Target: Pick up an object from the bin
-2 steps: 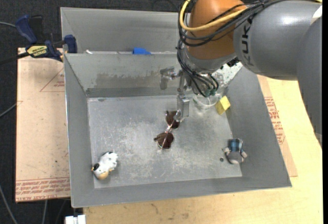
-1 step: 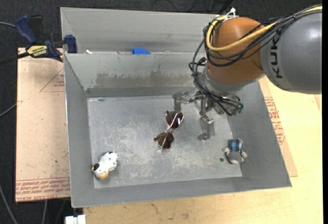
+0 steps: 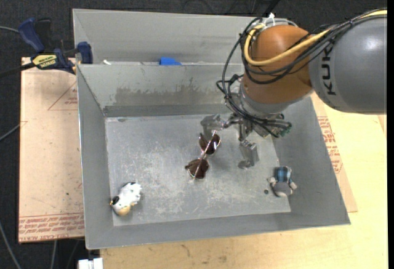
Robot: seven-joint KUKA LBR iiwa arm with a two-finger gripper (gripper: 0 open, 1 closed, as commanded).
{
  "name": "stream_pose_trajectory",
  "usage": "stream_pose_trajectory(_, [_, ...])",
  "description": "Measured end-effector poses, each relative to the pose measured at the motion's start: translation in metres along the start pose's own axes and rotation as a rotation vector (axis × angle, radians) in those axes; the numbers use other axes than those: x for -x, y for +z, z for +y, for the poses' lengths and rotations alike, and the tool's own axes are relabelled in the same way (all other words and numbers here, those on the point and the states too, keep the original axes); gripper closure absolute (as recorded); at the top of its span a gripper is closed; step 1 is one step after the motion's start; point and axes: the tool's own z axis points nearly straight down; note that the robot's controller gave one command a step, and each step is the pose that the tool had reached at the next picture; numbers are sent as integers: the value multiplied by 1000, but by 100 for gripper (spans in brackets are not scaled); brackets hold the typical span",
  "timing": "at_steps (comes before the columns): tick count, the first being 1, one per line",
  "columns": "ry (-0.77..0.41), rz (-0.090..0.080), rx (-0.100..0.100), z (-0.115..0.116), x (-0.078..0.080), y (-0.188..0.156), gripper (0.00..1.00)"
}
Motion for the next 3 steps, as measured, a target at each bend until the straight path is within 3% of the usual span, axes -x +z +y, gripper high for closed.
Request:
stream_pose_trajectory(1, [-249,-2,-2,7,16,69,0])
stream_pose_trajectory(2, [-453,-1,2,26,19,76,100])
stream_pose_trajectory(3, [-453,-1,2,26,19,76,100])
